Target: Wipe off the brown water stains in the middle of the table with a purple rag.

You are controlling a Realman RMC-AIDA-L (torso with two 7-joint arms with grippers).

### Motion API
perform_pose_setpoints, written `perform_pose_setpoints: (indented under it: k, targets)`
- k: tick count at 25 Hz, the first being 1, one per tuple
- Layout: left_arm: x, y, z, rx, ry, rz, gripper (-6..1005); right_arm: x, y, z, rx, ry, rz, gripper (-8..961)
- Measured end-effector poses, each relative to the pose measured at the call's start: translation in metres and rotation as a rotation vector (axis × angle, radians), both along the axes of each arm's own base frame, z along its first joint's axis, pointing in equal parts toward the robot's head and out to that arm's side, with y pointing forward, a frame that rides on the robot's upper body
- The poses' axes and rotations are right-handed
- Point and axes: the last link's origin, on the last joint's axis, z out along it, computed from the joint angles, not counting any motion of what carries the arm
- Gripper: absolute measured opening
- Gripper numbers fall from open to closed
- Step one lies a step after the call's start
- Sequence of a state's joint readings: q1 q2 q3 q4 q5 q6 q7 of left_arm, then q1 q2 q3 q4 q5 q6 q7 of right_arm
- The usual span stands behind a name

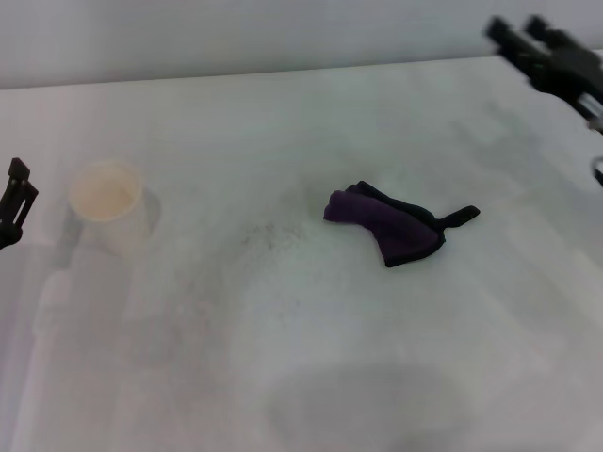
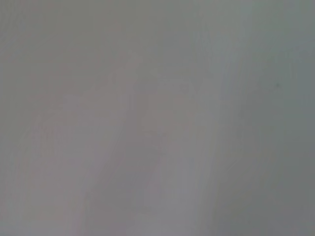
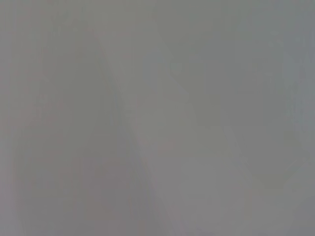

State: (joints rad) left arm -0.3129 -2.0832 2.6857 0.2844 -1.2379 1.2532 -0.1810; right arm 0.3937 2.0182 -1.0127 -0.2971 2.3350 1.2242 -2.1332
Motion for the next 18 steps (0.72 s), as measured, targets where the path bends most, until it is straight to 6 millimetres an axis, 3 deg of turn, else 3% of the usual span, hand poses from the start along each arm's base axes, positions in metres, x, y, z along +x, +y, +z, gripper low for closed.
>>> perform_pose_setpoints:
  k: [2,7,18]
  targets:
    - [0.000,0.000,0.000,0.000,0.001,0.001,890,0.014,-0.015,-0.003,0.126,-0.100,-0.032,830]
    - [-0.001,0.000,0.001,-0.001,0.006,0.003,890,0.034,-0.027,-0.020,0.148,-0.317,-0.103,829]
    - [-0.002,0.007,-0.004,-0.031,0.020,0.020,890,0.050,-0.027,-0.031,0.085,-0.412,-0.195,827]
